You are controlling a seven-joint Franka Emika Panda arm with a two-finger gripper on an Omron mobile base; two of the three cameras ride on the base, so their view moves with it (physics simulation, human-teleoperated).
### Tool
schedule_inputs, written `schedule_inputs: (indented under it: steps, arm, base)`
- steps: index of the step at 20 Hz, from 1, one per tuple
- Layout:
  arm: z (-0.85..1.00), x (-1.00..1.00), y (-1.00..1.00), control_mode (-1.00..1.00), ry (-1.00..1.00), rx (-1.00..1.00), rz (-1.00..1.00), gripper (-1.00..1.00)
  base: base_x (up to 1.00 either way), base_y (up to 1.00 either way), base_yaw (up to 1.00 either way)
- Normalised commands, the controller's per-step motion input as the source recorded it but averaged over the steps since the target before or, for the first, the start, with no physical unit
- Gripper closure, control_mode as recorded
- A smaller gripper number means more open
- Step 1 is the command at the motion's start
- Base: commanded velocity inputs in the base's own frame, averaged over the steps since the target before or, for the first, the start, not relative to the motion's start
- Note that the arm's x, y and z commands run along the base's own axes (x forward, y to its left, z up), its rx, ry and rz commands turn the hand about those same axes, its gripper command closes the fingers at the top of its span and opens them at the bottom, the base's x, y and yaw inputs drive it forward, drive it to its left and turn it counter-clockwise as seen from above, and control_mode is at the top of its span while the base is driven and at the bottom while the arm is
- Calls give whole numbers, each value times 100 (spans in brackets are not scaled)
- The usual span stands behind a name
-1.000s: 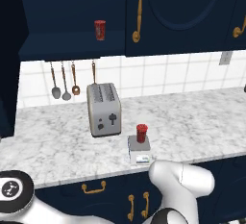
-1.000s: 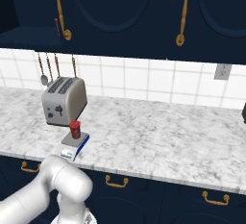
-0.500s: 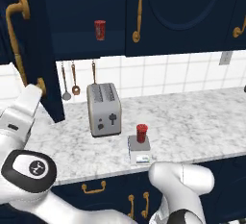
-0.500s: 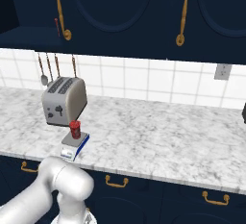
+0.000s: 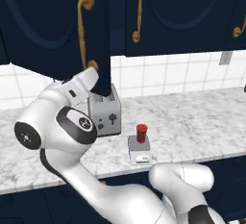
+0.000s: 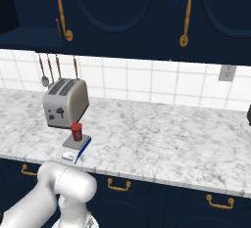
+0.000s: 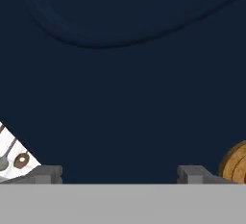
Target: Pick the yogurt and place it on the digital scale for weighing, and close the cabinet.
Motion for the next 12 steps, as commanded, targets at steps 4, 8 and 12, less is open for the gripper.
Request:
schedule_inputs:
  steps: [4, 8, 12]
  arm:
    - [8, 100, -66, -100, 10, 29, 2, -100]
    - [5, 100, -49, -100, 5, 23, 1, -100]
    - [-3, 100, -54, -100, 0, 20, 11, -100]
  base:
    - [0, 0, 0]
    - [0, 0, 0]
    - [0, 0, 0]
